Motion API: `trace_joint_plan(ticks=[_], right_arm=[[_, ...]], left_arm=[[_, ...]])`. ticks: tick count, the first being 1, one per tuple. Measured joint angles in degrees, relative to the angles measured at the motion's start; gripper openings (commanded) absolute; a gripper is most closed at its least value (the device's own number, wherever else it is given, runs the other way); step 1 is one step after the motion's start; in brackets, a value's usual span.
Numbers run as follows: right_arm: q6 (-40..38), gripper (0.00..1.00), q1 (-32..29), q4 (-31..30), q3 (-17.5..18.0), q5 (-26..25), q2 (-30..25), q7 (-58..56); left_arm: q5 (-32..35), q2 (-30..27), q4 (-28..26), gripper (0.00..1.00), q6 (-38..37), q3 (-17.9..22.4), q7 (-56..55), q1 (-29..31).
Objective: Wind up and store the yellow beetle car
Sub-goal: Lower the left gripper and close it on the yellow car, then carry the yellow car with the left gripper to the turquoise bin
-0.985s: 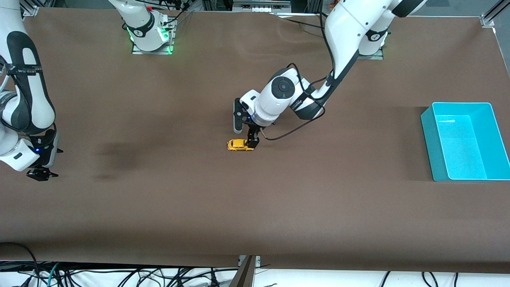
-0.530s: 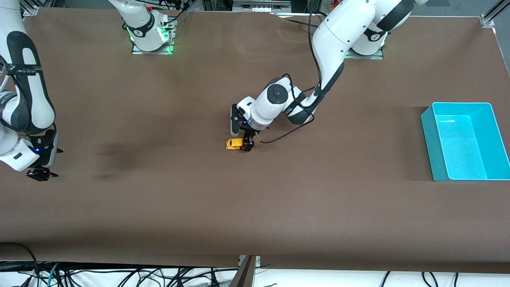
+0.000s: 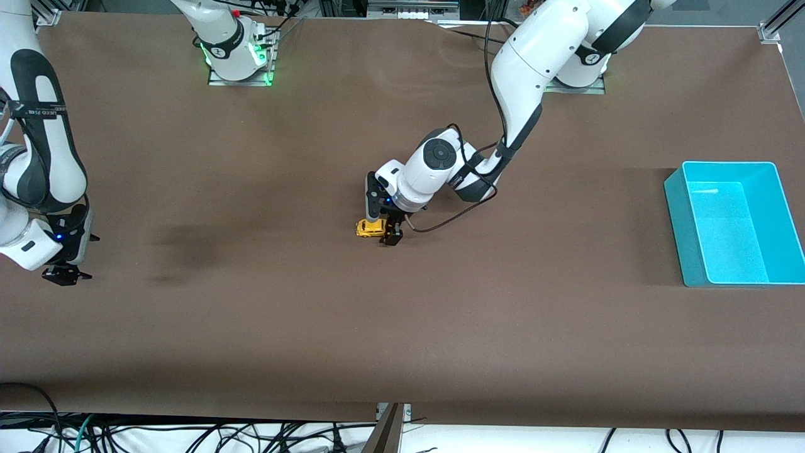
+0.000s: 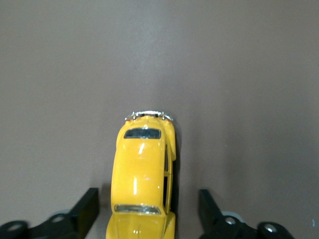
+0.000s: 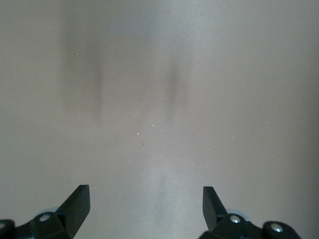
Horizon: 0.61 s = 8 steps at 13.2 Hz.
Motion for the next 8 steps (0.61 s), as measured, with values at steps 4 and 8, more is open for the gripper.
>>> trace_joint_plan(ticks=[4, 8], right_arm=[[-0.1, 1.0, 0.09, 0.01, 0.0, 0.0, 0.0, 0.0], [-0.97, 1.0, 0.59, 0.44, 0.02, 0.01, 0.0, 0.02]], left_arm=[[0.0, 0.0, 1.37, 0.07, 0.07, 0.02, 0.0, -0.55], [0.0, -3.33, 2.32, 0.08, -3.92, -0.88, -0.05, 2.45]])
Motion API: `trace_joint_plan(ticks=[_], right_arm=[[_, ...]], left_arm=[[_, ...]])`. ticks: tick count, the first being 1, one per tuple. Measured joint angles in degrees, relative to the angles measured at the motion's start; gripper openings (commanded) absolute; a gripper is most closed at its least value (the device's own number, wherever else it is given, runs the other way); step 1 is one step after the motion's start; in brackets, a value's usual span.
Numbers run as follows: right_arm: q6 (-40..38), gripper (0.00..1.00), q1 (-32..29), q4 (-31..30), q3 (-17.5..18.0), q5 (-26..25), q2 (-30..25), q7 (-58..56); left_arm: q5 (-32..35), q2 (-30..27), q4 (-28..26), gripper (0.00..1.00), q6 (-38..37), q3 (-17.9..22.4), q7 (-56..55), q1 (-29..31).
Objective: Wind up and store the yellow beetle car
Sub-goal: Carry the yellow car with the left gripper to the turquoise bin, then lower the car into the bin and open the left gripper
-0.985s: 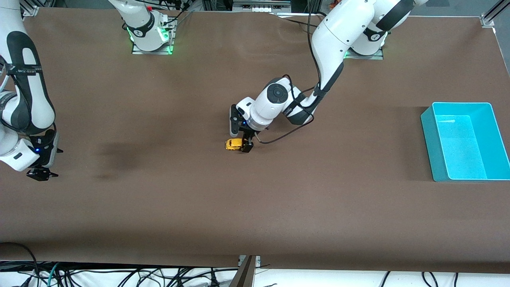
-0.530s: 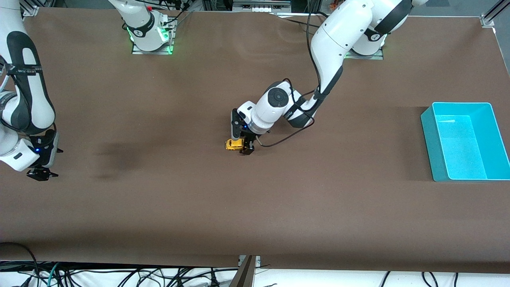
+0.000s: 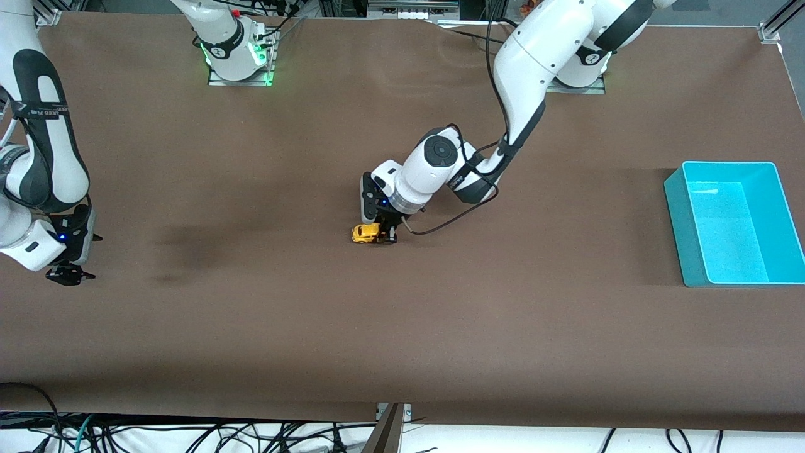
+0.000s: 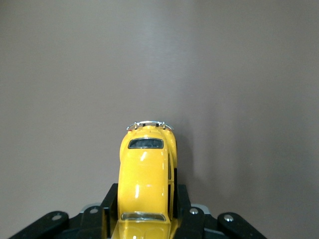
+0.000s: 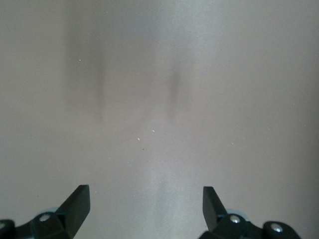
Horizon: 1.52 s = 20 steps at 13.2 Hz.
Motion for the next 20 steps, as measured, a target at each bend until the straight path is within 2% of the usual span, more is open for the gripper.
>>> trace_joint_plan(ticks=[1, 2, 5, 8, 10, 14, 18, 20], right_arm=[[-0.16, 1.0, 0.03, 0.2, 0.01, 0.0, 0.0, 0.0], [-0.45, 1.0, 0.2, 0.5, 0.03, 0.0, 0.0, 0.0], [-2.84, 1.0, 1.54, 1.74, 0.05, 0.09, 0.0, 3.7], [-6.28, 1.0, 3.5, 4.0, 0.12, 0.11, 0.0, 10.57], [-10.42, 1.0, 5.38, 6.72, 0.15, 0.12, -0.07, 18.21], [-15.59, 1.0, 9.05, 9.35, 0.28, 0.13, -2.3, 36.75], [-24.29, 1.0, 13.06, 9.64, 0.32, 0.13, -8.02, 65.74], [-29.31, 1.0, 13.91, 9.66, 0.33, 0.14, -10.66, 80.2]], left_arm=[[0.0, -1.83, 0.01, 0.09, -4.23, -0.33, 0.0, 1.48], [0.0, -4.13, 0.01, 0.12, -10.08, -0.46, 0.0, 3.15], [0.0, -11.45, -0.04, 0.12, -29.25, -0.55, 0.93, 9.16], [0.0, -16.83, -0.38, 0.12, -44.46, 1.1, 7.21, 15.25], [0.01, -19.24, -0.77, 0.12, -50.74, 5.55, 13.66, 17.9], [0.01, -23.64, -2.91, 0.12, -55.9, 15.2, 30.58, 22.68], [0.01, -26.36, -4.39, 0.12, -60.14, 27.97, 48.4, 25.56], [0.01, -26.39, -5.38, 0.12, -60.17, 34.1, 53.27, 26.88]])
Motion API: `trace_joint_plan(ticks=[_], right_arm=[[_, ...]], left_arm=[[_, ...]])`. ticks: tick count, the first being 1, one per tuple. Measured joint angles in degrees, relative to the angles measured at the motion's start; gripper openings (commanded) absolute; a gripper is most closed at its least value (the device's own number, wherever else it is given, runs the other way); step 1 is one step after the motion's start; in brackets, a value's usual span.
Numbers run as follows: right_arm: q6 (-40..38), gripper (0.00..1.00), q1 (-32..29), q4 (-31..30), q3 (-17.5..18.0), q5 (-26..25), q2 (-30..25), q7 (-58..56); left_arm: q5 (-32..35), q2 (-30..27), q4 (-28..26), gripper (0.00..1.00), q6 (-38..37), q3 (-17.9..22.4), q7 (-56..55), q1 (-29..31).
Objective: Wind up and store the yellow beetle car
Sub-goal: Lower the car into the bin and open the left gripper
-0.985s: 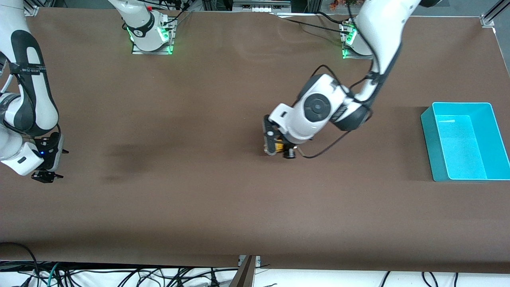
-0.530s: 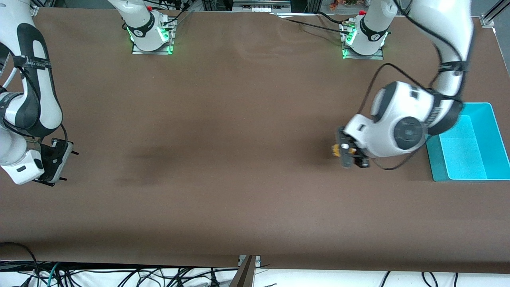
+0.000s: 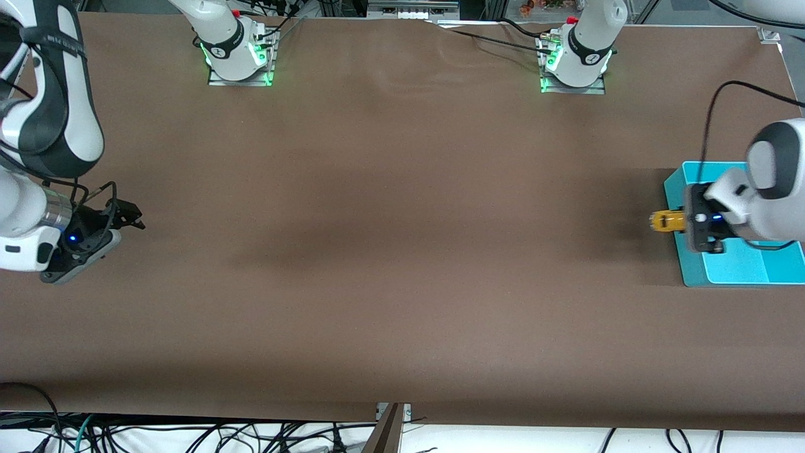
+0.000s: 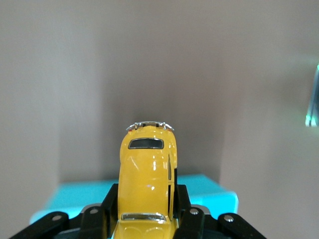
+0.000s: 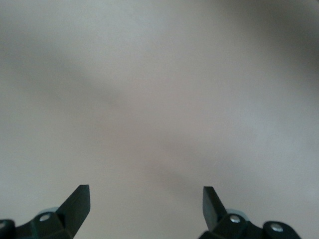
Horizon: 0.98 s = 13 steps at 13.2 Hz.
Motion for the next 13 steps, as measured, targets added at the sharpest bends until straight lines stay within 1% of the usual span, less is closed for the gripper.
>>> trace_joint_plan(ticks=[1, 2, 3, 4, 6, 7, 9, 10, 11, 12, 13], right_arm=[[-2.07, 1.0, 0.69, 0.01, 0.01, 0.05, -1.34, 6.7], [-4.03, 1.0, 1.56, 0.01, 0.04, 0.26, -2.68, 12.67], [-5.92, 1.0, 2.37, 0.01, 0.05, 0.65, -3.92, 17.04], [-7.78, 1.0, 2.92, 0.01, 0.05, 1.04, -5.12, 19.71], [-10.12, 1.0, 3.12, 0.01, -0.04, 1.18, -7.15, 21.55], [-10.42, 1.0, 3.1, 0.0, -0.29, 1.17, -7.62, 21.57], [-10.72, 1.0, 3.02, 0.01, -0.9, 0.61, -8.43, 21.63], [-10.8, 1.0, 3.01, 0.01, -1.12, -0.76, -8.97, 21.64], [-10.87, 1.0, 3.01, 0.02, -1.15, -2.21, -9.61, 21.63], [-10.91, 1.0, 3.05, 0.02, -1.14, -2.87, -10.46, 21.63], [-10.97, 1.0, 3.1, 0.03, -1.08, -3.05, -11.45, 21.63]], left_arm=[[0.0, 0.0, -0.63, 0.13, 0.11, 2.27, 1.62, 1.07], [0.0, 0.0, -1.71, 0.16, 1.16, 4.18, 3.14, 2.34], [0.0, 0.02, -3.52, 0.16, 4.18, 5.74, 4.84, 3.57], [0.0, 0.09, -6.08, 0.16, 9.28, 6.69, 6.79, 4.91], [-0.07, 0.76, -12.58, 0.18, 22.97, 7.05, 11.04, 7.74], [-0.59, 1.75, -14.9, 0.21, 27.56, 7.04, 12.71, 8.53], [-3.95, 5.41, -16.94, 0.25, 32.36, 7.01, 15.82, 9.12], [-5.97, 7.71, -17.11, 0.35, 34.15, 6.97, 17.43, 9.19], [-8.02, 9.91, -17.15, 0.78, 35.92, 6.79, 19.32, 9.24], [-9.91, 11.64, -17.13, 1.0, 37.41, 6.45, 21.25, 9.26], [-11.08, 12.46, -17.04, 1.0, 37.99, 5.99, 22.6, 9.25]])
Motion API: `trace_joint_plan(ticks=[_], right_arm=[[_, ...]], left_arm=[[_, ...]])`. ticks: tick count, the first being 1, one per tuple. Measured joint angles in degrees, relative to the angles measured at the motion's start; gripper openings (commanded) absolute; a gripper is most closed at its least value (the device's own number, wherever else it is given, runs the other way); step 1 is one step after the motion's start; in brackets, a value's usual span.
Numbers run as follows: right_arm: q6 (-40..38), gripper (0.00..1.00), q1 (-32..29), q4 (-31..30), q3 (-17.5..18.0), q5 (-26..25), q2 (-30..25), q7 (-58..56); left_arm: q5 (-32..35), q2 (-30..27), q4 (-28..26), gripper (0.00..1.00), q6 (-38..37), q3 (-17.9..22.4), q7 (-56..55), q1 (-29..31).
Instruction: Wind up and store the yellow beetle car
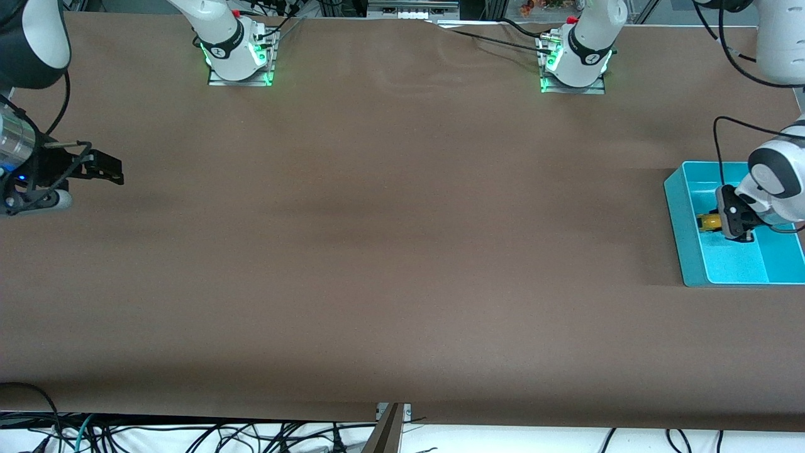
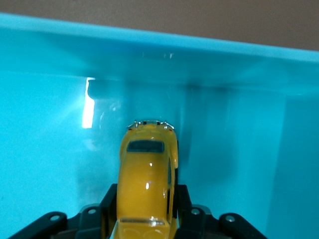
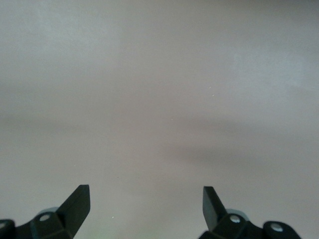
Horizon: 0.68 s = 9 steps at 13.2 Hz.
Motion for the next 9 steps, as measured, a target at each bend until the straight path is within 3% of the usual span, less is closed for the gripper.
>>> trace_joint_plan(ticks=[4, 6, 9], right_arm=[[-1.17, 1.0, 0.05, -0.13, 0.1, -0.54, -2.04, 0.27], [-2.61, 1.0, 0.06, -0.4, 0.1, -0.42, -1.98, 3.79], [-4.63, 1.0, 0.1, -0.49, 0.11, -0.14, -1.97, 6.58]], left_arm=[[-0.5, -3.25, 2.35, 1.0, -4.73, -0.63, 0.39, -0.03], [-0.08, -9.35, 3.94, 1.0, -12.65, -0.44, -2.66, 0.02], [6.28, -16.36, 9.43, 1.0, -25.9, -1.24, -18.78, 0.05]])
